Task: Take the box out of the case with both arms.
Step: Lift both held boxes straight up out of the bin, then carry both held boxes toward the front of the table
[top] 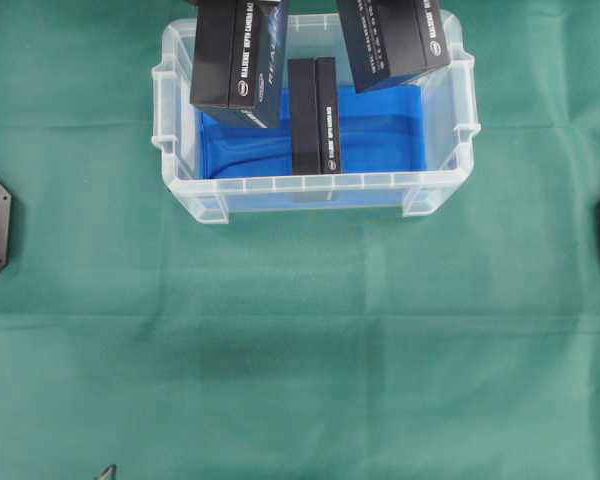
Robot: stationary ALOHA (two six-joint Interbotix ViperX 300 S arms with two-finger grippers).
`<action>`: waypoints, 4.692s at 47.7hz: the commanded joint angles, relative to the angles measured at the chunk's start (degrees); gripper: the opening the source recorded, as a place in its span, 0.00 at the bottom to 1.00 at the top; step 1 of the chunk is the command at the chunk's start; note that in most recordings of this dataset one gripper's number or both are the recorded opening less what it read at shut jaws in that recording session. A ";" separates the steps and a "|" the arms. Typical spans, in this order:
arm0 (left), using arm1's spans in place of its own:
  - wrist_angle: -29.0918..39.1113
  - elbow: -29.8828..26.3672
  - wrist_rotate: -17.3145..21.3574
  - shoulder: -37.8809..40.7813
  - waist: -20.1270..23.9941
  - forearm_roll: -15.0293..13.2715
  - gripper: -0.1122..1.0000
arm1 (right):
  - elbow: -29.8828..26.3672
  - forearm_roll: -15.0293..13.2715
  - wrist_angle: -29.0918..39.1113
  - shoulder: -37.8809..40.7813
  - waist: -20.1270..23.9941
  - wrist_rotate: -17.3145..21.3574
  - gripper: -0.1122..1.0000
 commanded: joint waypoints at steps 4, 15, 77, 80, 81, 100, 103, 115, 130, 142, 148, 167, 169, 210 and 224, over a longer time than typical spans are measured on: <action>-0.26 -1.41 0.09 -1.49 0.18 0.18 0.69 | -1.67 -0.35 -0.18 -1.23 0.18 -0.18 0.70; -0.26 -1.41 -0.09 -1.49 0.09 0.18 0.69 | -1.67 -0.35 -0.09 -1.23 0.18 -0.18 0.70; 2.11 0.62 -23.73 -1.23 -31.73 1.41 0.69 | -3.16 -6.59 15.21 1.41 36.39 37.53 0.70; 2.02 0.62 -25.58 -1.14 -33.05 1.67 0.69 | -3.52 -6.59 15.82 1.67 37.44 38.32 0.70; 2.11 0.62 -26.10 -1.05 -33.40 1.85 0.69 | -3.69 -6.59 16.08 1.85 37.79 38.41 0.70; 1.93 0.88 -31.46 -0.88 -36.04 3.08 0.69 | -4.13 -6.59 16.44 2.20 38.85 38.14 0.70; 1.93 0.79 -31.46 -0.88 -36.04 3.08 0.69 | -4.13 -6.59 16.52 2.20 38.85 38.14 0.70; 1.93 0.97 -31.46 -0.88 -35.86 3.52 0.69 | -4.04 -6.59 16.44 2.29 38.85 38.23 0.70; 1.93 1.05 -31.20 -0.97 -35.16 3.52 0.69 | -4.04 -6.59 16.35 2.29 38.85 38.23 0.70; 1.76 1.05 -31.11 -0.97 -35.07 3.52 0.69 | -4.13 -6.59 16.17 2.29 38.85 38.23 0.70; 1.67 1.05 -31.11 -0.97 -34.98 3.52 0.69 | -4.13 -6.59 16.08 2.29 38.85 38.23 0.70; 1.67 1.05 -31.11 -0.97 -35.07 3.52 0.69 | -4.04 -6.50 16.17 2.29 38.85 38.23 0.70; 1.67 1.05 -31.11 -0.97 -35.07 3.52 0.69 | -4.04 -6.50 16.08 2.29 38.76 38.23 0.70; -11.95 16.44 -36.30 -1.41 -36.47 3.52 0.69 | 4.48 -4.31 10.72 6.86 38.76 39.46 0.70; -23.91 31.73 -44.03 -4.22 -38.06 3.52 0.69 | 15.91 -3.69 -0.88 8.26 38.76 46.93 0.70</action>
